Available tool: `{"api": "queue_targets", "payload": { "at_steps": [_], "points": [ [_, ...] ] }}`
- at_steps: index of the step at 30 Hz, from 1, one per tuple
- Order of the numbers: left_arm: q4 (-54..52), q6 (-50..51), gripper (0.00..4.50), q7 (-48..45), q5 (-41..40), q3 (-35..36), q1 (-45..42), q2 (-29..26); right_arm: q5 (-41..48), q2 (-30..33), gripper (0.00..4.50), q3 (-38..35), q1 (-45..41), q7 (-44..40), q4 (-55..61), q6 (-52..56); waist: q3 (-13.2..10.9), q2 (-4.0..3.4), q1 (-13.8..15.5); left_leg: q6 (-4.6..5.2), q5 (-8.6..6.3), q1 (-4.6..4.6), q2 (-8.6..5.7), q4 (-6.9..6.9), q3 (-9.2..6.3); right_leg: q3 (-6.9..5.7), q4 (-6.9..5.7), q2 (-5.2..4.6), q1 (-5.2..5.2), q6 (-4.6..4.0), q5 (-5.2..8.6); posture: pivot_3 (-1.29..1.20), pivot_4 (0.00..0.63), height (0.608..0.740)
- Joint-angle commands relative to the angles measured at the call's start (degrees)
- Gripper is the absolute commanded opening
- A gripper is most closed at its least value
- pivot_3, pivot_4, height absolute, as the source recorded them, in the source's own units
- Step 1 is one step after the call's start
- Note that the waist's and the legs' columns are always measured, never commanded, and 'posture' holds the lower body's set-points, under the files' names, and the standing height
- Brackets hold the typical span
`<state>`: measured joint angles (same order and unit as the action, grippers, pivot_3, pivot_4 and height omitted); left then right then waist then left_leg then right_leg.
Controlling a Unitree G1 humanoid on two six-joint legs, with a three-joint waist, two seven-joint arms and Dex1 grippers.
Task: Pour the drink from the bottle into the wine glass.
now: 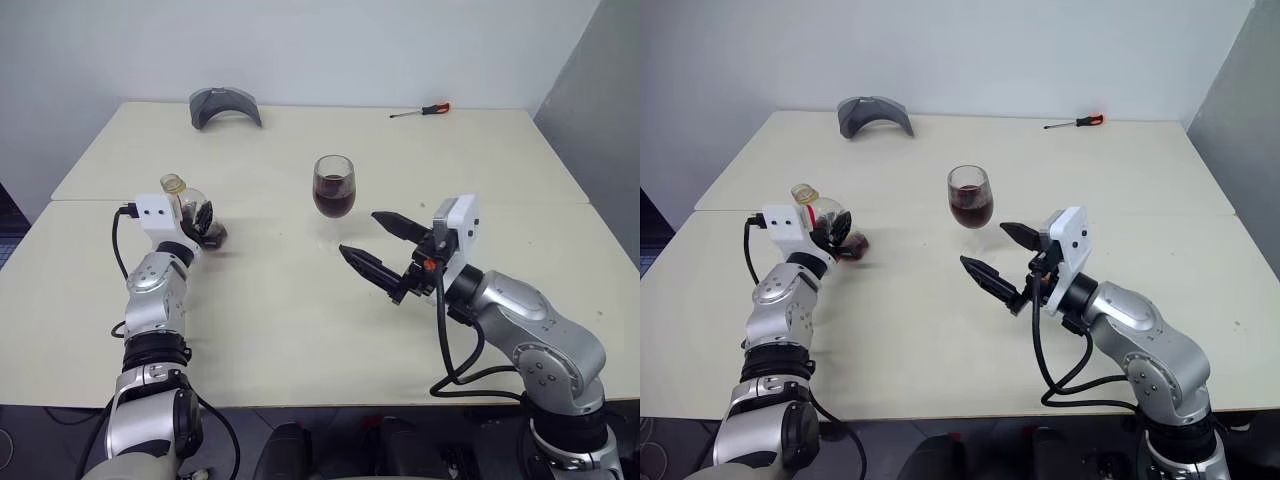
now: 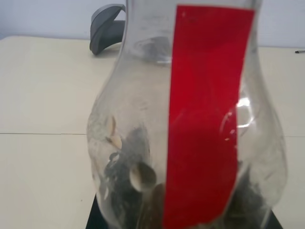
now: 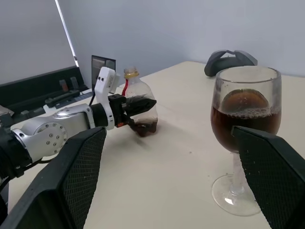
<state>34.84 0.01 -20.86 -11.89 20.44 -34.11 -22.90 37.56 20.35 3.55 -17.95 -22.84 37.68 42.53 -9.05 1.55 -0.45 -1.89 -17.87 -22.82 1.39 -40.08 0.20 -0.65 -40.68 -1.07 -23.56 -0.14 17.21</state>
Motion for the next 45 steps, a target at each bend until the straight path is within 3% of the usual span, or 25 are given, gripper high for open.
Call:
{"api": "queue_targets", "payload": {
  "at_steps": [1, 7, 18, 28, 45],
  "points": [
    [2.1, -1.67, 1.06, 0.15, 0.26, -0.66, -0.16, -0.7, -0.57, 0.61, 4.5, -0.33, 0.49, -0.72, 0.74, -1.7, 0.02, -0.01, 0.01, 0.0, 0.0, 0.01, 0.0, 0.0, 0.0, 0.0, 0.01, 0.0, 0.01, 0.0, 0.0, 0.0, 0.15, 0.74],
    [2.0, -1.85, 1.06, 0.3, -0.15, -1.11, -0.35, -1.01, -0.84, 0.61, 4.5, -0.18, 0.15, -0.76, 0.35, -2.04, 0.03, -0.01, 0.0, 0.02, -0.01, 0.08, 0.0, 0.03, 0.0, 0.0, 0.01, 0.0, 0.06, 0.0, 0.0, 0.0, 0.15, 0.74],
    [0.49, -1.33, 4.46, 0.82, -0.8, -2.06, -0.78, -1.17, -1.22, 0.75, 4.5, -0.23, -0.8, -1.23, -0.52, -2.39, 0.03, 0.0, 0.0, 0.01, -0.01, 0.06, 0.01, 0.03, -0.02, -0.02, 0.05, 0.01, 0.08, 0.0, 0.0, 0.0, 0.15, 0.74],
    [-10.37, 3.65, 4.48, 1.81, -2.29, -1.63, 4.75, -1.01, -0.72, 1.47, 4.5, -0.62, -0.36, -1.65, -0.02, -2.17, 0.03, 0.0, -0.04, 0.02, -0.01, 0.05, 0.03, 0.04, -0.02, -0.01, 0.09, 0.01, 0.08, 0.0, 0.0, 0.0, 0.15, 0.74],
    [-65.03, 33.84, 4.48, 8.27, -14.21, 0.67, 37.74, 1.05, -0.55, 9.39, 4.5, -8.81, 9.85, -2.88, 2.77, -2.45, 0.03, -0.01, 0.31, 0.24, -0.14, 0.07, 0.03, 0.11, -0.11, -0.01, 0.59, -0.01, 0.39, 0.0, 0.0, 0.0, 0.15, 0.74]
  ]
}}
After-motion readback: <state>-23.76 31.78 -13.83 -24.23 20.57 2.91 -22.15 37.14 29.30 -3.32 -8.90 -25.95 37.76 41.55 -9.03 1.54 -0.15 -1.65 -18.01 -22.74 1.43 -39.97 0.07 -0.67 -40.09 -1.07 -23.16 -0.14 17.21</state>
